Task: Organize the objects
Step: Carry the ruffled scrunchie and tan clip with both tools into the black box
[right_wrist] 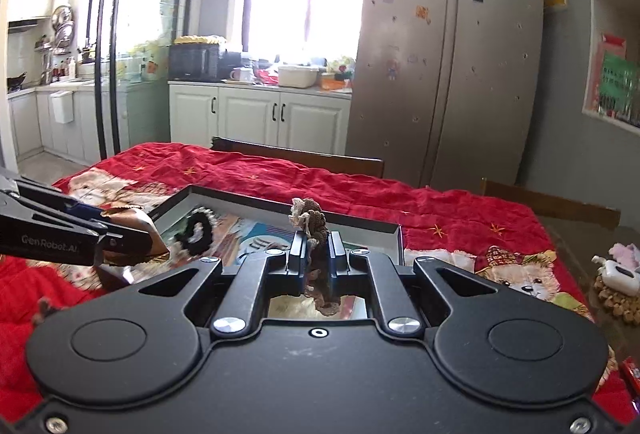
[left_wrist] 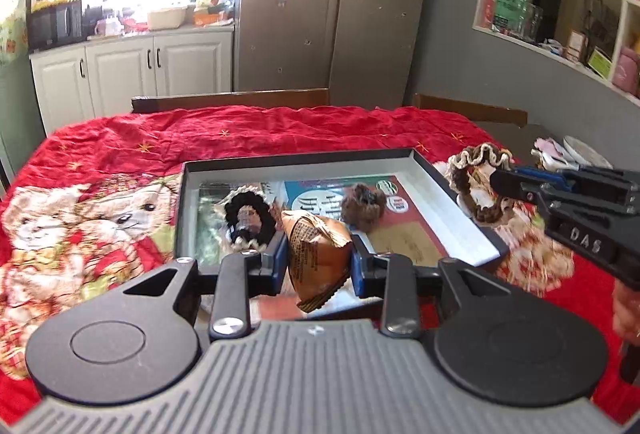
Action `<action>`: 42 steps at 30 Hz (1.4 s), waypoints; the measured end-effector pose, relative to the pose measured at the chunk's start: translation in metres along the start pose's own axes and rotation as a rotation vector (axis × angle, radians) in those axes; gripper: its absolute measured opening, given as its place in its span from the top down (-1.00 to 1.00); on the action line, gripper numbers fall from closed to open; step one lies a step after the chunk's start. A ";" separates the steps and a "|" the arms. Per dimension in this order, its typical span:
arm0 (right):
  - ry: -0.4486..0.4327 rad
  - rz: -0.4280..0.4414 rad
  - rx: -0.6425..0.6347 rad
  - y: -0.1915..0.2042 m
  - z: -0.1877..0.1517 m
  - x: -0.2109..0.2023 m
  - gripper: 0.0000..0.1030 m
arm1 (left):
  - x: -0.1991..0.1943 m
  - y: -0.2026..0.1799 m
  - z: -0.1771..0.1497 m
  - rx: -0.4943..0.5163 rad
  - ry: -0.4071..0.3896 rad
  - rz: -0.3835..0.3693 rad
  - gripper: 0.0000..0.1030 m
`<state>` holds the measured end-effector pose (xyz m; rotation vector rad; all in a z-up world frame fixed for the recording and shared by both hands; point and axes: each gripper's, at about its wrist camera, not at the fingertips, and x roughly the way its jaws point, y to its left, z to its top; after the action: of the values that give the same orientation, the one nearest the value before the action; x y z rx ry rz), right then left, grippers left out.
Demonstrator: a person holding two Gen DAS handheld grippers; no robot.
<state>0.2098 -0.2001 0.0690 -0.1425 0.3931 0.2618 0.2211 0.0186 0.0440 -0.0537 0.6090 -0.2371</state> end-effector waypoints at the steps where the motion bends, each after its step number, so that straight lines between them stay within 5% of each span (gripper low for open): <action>1: 0.003 -0.006 0.003 -0.002 0.001 0.008 0.80 | 0.006 0.001 0.002 -0.006 0.002 0.003 0.32; 22: 0.093 -0.070 0.076 -0.012 -0.013 0.141 0.80 | 0.105 0.002 0.028 -0.027 0.030 0.101 0.30; 42: 0.129 -0.042 0.072 -0.010 -0.027 0.163 0.80 | 0.138 0.009 0.016 -0.026 0.077 0.113 0.29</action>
<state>0.3479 -0.1779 -0.0192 -0.0973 0.5262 0.1970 0.3417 -0.0061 -0.0217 -0.0358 0.6895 -0.1222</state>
